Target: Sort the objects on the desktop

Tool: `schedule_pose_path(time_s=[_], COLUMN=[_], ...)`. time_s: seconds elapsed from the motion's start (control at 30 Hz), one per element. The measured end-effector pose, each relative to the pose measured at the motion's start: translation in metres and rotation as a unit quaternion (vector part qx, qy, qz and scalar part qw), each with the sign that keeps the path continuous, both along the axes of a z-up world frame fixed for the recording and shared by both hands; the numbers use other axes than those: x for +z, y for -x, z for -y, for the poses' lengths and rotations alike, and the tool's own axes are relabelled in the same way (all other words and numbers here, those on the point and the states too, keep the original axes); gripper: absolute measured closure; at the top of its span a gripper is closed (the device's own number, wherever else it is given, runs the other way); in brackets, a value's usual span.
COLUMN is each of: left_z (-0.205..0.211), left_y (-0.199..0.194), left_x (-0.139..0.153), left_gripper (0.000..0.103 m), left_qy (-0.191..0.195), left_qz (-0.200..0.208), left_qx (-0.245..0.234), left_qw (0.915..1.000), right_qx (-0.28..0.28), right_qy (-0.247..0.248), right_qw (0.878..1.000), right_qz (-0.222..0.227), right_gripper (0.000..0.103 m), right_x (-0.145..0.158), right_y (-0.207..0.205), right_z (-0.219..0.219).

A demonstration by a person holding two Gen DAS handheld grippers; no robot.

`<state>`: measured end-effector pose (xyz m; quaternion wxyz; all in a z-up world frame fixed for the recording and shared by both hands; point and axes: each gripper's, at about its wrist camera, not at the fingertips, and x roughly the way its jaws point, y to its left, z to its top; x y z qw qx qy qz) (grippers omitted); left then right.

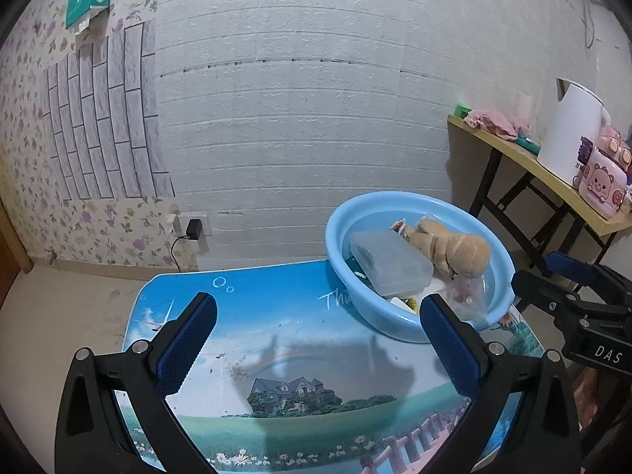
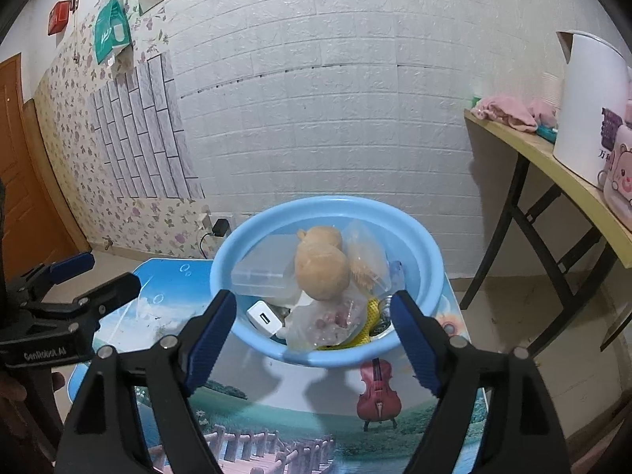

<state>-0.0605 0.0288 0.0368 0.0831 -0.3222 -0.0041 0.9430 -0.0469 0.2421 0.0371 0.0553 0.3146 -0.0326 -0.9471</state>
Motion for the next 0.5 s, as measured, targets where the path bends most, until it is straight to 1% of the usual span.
schedule_pose_path(time_s=[0.03, 0.13, 0.23, 0.5], left_z=[-0.0006, 0.0003, -0.0004, -0.0005], left_y=[-0.0003, -0.0017, -0.0035, -0.0061], left_x=[-0.0002, 0.0, 0.0011, -0.0006], left_gripper=[0.0, 0.0, 0.0, 0.0], left_qy=[0.0, -0.001, -0.004, 0.0], left_qz=[0.0, -0.002, -0.003, 0.003], left_qx=[0.0, 0.006, 0.004, 0.001], left_qw=[1.0, 1.0, 1.0, 1.0], right_qx=[-0.001, -0.004, -0.007, -0.014], right_qy=[0.0, 0.002, 0.0, -0.005], right_qw=[1.0, 1.0, 1.0, 1.0], right_qz=[0.001, 0.002, 0.007, 0.004], right_gripper=[0.014, 0.012, 0.006, 0.006], right_x=[-0.0002, -0.001, -0.0018, -0.0008], right_y=[0.0007, 0.0021, 0.0041, 0.0019], right_z=[0.0005, -0.0008, -0.0006, 0.001])
